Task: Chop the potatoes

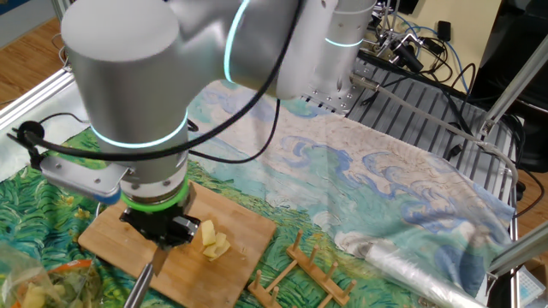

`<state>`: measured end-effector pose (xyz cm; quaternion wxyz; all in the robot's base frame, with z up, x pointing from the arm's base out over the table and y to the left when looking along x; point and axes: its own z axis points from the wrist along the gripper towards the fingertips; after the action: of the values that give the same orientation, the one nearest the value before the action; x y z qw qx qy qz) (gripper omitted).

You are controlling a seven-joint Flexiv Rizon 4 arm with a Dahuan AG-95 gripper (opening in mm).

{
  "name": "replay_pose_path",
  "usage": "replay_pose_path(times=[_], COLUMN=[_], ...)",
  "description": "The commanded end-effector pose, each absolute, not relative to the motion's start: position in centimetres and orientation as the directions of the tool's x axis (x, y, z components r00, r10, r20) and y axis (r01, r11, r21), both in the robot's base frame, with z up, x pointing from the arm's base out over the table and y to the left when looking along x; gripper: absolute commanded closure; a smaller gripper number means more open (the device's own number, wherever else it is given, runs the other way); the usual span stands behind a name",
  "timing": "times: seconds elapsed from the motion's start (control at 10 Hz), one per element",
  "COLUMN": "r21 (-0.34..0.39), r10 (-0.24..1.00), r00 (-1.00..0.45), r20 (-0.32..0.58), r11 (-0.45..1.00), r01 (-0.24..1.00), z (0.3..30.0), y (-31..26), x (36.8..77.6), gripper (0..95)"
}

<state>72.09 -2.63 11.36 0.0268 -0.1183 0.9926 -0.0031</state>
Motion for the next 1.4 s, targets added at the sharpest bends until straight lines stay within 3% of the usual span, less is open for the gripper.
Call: replay_pose_path(times=[0.1, 1.4], r21=[-0.017, -0.009], r10=[-0.238, -0.24], r00=[-0.97, -0.968], r20=[-0.053, -0.068], r11=[0.971, 0.971], r01=[-0.238, -0.24], z=[11.1, 10.0], y=[-3.1, -6.3], x=[72.0, 70.9], gripper=[95.0, 95.0])
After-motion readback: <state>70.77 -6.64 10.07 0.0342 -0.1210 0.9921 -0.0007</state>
